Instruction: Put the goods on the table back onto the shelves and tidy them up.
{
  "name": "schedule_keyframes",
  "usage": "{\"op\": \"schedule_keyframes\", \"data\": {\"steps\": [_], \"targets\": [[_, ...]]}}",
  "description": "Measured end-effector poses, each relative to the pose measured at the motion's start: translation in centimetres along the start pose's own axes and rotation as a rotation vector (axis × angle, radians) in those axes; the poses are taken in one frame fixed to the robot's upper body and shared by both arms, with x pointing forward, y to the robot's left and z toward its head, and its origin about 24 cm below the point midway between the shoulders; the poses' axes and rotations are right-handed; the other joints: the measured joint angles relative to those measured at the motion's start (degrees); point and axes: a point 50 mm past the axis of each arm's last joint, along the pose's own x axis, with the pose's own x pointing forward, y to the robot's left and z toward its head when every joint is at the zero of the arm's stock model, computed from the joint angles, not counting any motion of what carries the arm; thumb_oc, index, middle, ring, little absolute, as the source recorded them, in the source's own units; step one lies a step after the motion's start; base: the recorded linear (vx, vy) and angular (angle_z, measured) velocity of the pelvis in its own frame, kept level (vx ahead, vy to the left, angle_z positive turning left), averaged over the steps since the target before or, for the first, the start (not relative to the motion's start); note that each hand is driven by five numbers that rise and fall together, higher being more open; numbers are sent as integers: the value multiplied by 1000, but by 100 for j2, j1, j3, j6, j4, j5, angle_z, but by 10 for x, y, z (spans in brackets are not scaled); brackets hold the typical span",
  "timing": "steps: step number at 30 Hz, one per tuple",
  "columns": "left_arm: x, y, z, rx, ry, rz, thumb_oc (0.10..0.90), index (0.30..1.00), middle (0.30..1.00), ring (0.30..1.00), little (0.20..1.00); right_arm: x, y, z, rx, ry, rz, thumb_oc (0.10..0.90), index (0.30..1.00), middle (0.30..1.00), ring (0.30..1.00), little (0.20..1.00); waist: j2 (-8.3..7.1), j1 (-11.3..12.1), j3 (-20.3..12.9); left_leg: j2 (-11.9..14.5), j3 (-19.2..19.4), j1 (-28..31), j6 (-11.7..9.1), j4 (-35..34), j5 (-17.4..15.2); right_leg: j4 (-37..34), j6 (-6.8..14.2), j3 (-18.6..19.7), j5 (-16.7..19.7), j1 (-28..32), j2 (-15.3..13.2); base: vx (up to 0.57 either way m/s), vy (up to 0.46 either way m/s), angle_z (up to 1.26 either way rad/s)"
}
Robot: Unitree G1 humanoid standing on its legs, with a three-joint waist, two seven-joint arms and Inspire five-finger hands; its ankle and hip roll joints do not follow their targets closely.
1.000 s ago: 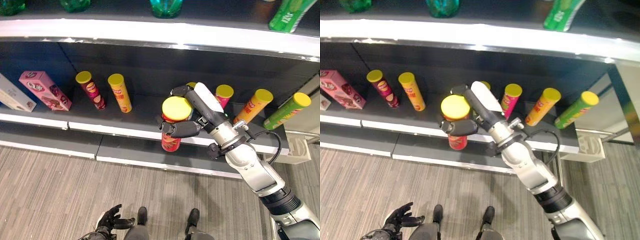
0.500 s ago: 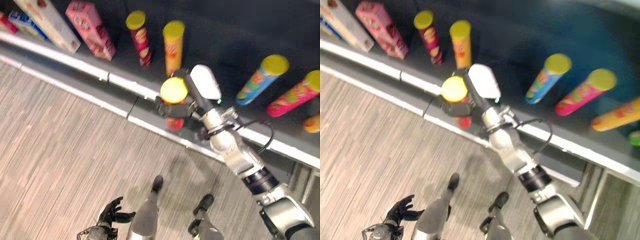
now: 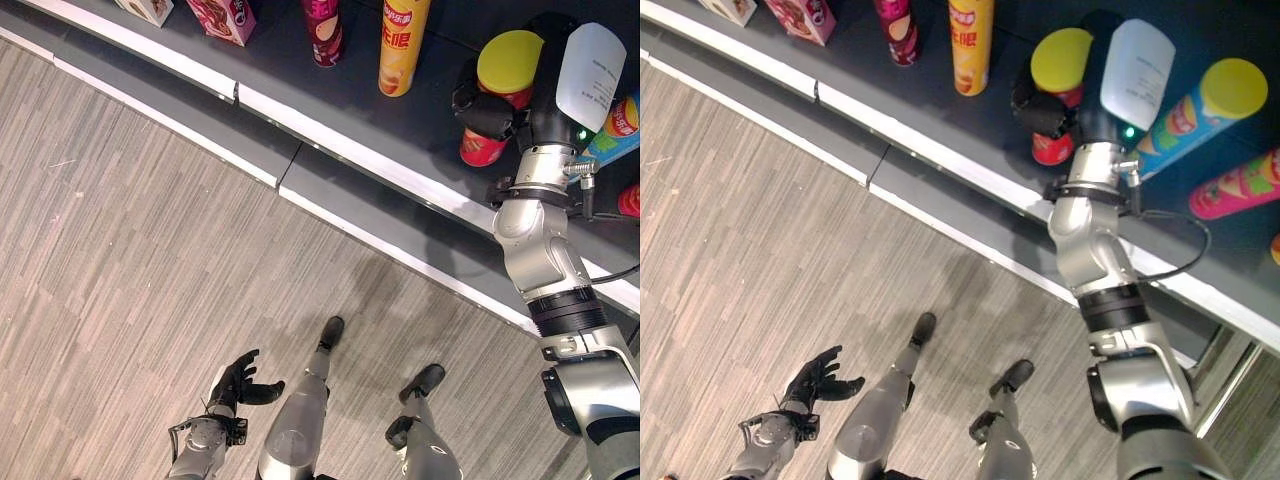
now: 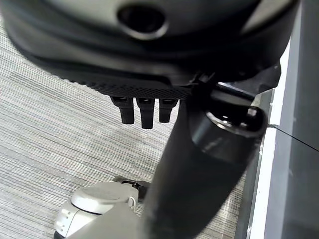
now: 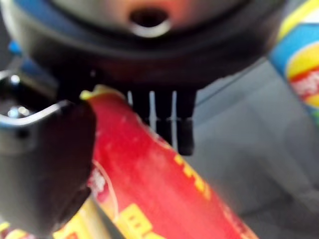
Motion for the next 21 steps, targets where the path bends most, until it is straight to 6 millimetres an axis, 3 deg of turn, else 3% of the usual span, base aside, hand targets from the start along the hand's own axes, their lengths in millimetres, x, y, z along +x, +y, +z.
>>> {"op": "schedule_keyframes", "data": {"steps": [13, 21], "targets": [[0, 1, 0, 2, -1, 4, 800, 900, 900, 900, 900, 12, -2, -2, 85, 92, -59, 400, 300, 300, 300, 300, 17, 23, -10, -90, -121, -80, 5, 0, 4, 0, 17, -136, -12, -5, -88, 9, -6, 5], [0, -4, 0, 21, -1, -17, 800, 900, 900, 900, 900, 18, -2, -12, 117, 181, -96, 400, 300, 300, 300, 300, 47, 156, -28, -116, -171, -138, 15, 10, 13, -1, 28, -175, -19, -29, -104, 4, -4, 2]]}}
